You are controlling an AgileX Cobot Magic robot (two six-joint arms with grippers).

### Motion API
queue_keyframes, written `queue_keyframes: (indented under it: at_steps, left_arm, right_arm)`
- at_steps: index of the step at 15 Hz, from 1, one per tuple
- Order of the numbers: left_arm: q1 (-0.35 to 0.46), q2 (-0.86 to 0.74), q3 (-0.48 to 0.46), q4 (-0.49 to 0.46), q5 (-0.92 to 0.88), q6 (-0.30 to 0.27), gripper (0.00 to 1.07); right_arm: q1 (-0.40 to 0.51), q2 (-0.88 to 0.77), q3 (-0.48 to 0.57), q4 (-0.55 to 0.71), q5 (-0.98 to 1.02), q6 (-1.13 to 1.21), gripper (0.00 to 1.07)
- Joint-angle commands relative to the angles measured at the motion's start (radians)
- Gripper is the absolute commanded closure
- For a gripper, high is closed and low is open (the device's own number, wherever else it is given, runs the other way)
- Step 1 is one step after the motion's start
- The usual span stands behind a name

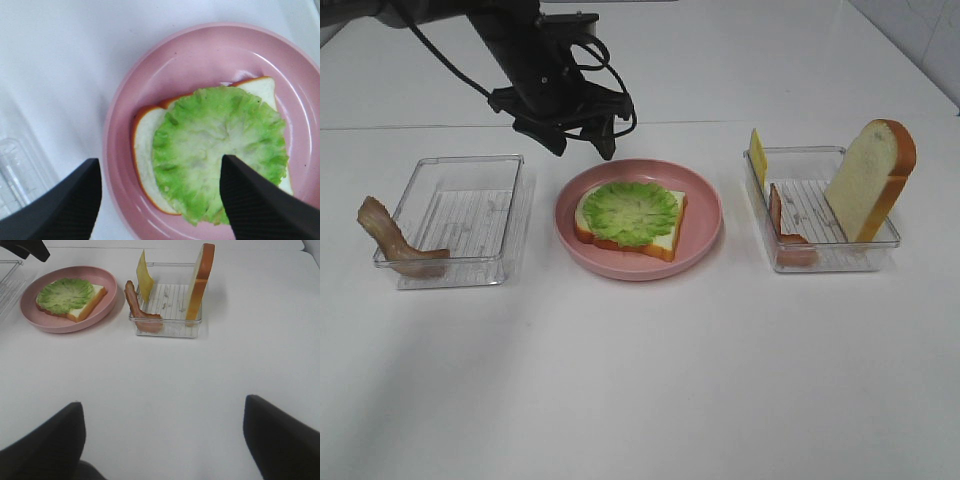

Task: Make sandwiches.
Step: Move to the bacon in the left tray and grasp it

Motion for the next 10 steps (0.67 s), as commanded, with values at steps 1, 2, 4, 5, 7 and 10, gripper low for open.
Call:
queue_keyframes:
  at_steps: [1,2,4,5,7,10]
  left_arm:
    - [0.005,-0.048,0.003,0.059,0.082,-0.021,0.41]
    - [0.021,-0.058,0.003,0.064,0.121,-0.021,0.41]
    - [0.058,-0.078,0.003,0.063,0.192,-0.037,0.41]
    - [0.084,-0.089,0.003,0.063,0.218,-0.037,0.41]
    - [0.127,-0.105,0.003,0.064,0.289,-0.037,0.41]
    - [0.168,-0.142,0.006,0.064,0.3,-0.04,0.42]
  right_arm:
    - [-0.004,-0.011,0.002,-0.001,-0.01,-0.013,0.27]
    - [-0.004,-0.011,0.002,-0.001,-0.01,-0.013,0.27]
    - [-0.004,-0.011,0.002,-0.001,-0.01,-0.013,0.27]
    - [-0.004,-0.011,0.002,-0.001,-0.01,-0.013,0.27]
    - [-0.004,-0.011,0.002,-0.001,-0.01,-0.013,0.27]
    - [-0.004,-0.011,0.002,-0.001,-0.01,-0.013,0.27]
